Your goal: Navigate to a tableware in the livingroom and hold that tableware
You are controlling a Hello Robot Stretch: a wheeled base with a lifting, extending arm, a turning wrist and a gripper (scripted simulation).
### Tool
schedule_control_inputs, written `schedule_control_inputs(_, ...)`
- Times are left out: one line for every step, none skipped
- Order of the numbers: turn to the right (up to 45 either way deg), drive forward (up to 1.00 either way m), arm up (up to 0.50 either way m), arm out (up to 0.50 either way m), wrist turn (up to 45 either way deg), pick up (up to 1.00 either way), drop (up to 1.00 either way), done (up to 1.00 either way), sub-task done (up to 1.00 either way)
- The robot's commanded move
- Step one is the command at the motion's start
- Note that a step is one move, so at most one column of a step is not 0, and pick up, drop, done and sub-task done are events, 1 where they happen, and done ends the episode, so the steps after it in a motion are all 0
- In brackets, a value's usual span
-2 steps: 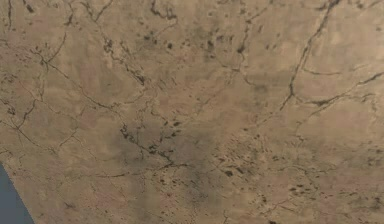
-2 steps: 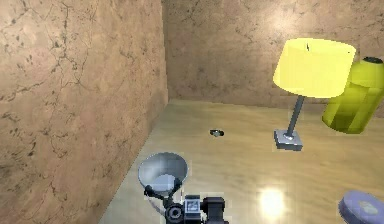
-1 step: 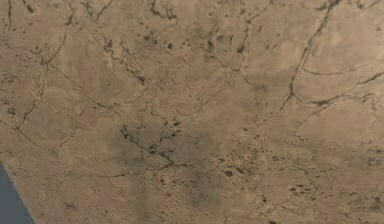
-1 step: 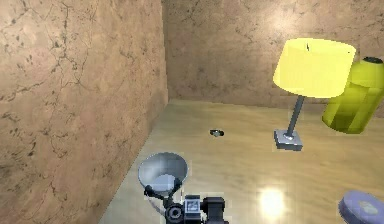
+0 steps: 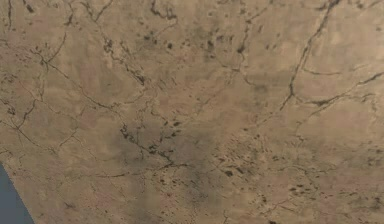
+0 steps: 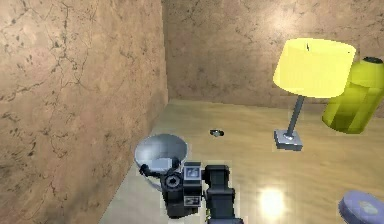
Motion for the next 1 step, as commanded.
schedule_control_inputs(0.0,0.00,0.00,0.00,0.0,0.00,0.00,1.00,0.00)
